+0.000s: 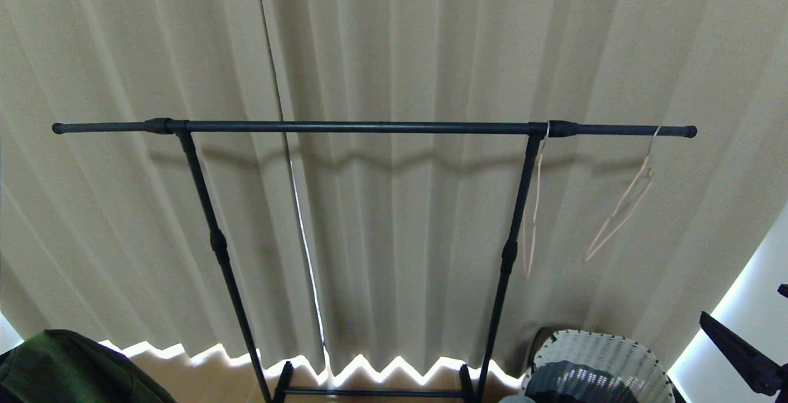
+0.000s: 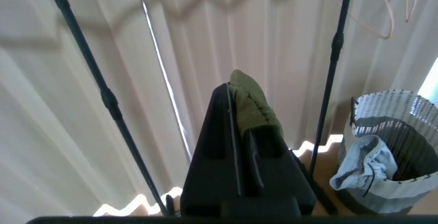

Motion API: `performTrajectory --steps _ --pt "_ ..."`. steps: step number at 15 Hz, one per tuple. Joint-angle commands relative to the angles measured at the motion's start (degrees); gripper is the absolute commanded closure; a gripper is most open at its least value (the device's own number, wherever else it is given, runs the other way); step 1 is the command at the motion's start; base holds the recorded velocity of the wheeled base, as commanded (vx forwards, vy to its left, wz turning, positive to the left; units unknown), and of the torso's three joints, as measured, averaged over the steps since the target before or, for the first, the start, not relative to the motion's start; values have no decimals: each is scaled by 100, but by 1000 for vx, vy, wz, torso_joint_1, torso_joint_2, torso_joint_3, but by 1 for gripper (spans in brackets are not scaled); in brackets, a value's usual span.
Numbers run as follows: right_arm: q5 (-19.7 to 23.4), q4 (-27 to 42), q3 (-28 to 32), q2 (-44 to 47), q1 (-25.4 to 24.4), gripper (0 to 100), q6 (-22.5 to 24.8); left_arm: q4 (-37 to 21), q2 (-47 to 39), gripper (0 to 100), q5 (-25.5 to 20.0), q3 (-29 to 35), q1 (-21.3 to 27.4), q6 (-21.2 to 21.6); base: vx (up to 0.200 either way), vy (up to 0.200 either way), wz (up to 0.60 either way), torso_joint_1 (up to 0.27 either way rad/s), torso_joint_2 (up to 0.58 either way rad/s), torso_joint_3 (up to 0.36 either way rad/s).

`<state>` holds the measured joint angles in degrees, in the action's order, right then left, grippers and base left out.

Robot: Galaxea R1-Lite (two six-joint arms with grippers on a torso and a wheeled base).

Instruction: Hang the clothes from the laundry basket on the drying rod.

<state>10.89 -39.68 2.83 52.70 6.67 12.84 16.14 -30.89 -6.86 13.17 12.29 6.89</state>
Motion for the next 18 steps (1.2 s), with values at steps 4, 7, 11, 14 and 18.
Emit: performTrajectory --steps 4,7,11,14,18 --pt "1 -13 -2 -5 1 0 0 3 -5 100 1 2 2 -3 0 0 0 218 -508 -287" --pt "10 -5 -19 -5 1 0 0 3 -22 100 1 2 -7 6 0 0 0 67 -142 -84" --pt "1 -13 -63 3 1 0 79 -23 -31 100 10 2 -16 6 0 0 0 4 -13 -5" --pt "1 -13 -63 12 1 0 79 -23 -22 100 10 -33 -16 14 200 -200 0 -1 -2 -1" --pt "1 -13 -72 3 1 0 79 -14 -5 100 1 -33 -7 14 200 -200 0 5 1 8"
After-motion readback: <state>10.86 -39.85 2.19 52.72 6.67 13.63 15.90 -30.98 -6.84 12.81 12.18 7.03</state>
